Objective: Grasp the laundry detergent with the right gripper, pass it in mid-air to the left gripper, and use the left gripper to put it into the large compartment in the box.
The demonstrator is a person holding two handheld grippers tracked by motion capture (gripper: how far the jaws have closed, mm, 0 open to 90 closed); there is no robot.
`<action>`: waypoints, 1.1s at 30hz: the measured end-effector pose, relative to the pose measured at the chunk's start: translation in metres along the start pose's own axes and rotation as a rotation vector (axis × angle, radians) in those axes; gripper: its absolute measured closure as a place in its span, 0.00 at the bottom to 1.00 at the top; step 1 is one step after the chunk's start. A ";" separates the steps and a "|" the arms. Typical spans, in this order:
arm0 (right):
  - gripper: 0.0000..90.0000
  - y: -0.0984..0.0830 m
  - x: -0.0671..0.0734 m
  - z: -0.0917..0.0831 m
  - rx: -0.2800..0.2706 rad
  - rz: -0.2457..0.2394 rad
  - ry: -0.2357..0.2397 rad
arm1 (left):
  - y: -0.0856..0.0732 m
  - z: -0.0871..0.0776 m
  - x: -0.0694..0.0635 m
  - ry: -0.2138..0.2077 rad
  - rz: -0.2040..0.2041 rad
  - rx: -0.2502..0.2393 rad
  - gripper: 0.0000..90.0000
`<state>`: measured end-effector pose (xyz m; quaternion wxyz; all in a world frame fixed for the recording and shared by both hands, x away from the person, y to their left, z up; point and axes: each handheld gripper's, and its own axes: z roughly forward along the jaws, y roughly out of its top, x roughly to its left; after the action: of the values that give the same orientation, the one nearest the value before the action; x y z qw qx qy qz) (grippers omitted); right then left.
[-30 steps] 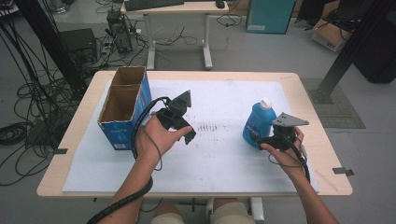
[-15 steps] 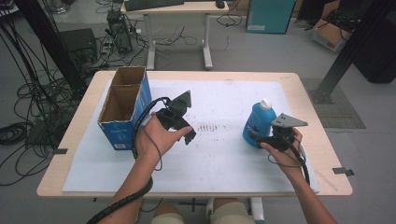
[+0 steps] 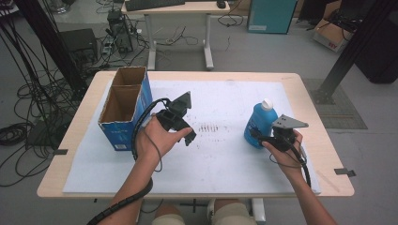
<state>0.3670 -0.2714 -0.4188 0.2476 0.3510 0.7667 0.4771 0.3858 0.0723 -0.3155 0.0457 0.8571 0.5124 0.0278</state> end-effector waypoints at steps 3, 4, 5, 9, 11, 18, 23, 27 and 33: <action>0.44 0.000 -0.001 0.000 -0.004 0.008 0.002 | 0.000 0.000 0.000 0.001 -0.001 0.002 0.07; 0.44 0.000 -0.001 0.000 -0.005 0.009 0.002 | 0.000 0.000 0.000 0.000 0.000 0.001 0.07; 0.44 0.000 -0.001 0.000 -0.005 0.008 0.003 | 0.000 0.000 0.000 0.002 0.001 0.000 0.07; 0.45 -0.001 -0.002 0.000 -0.010 0.015 0.007 | 0.000 0.000 0.000 0.002 0.001 0.002 0.07; 0.45 -0.001 -0.002 0.000 -0.012 0.021 0.008 | 0.000 -0.001 0.000 0.003 0.000 0.000 0.07; 0.46 -0.001 -0.002 0.000 -0.014 0.020 0.010 | 0.000 -0.003 0.000 0.007 0.002 -0.004 0.07; 0.46 -0.002 -0.002 0.000 -0.015 0.019 0.011 | 0.000 -0.003 0.000 0.008 0.002 -0.004 0.07; 0.46 -0.002 -0.002 0.000 -0.016 0.018 0.011 | 0.000 -0.002 0.000 0.007 0.005 -0.001 0.07; 0.46 -0.002 -0.003 0.000 -0.016 0.017 0.014 | 0.001 -0.003 -0.001 0.011 0.009 0.001 0.07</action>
<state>0.3680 -0.2741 -0.4199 0.2407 0.3522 0.7617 0.4877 0.3858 0.0712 -0.3124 0.0424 0.8592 0.5089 0.0322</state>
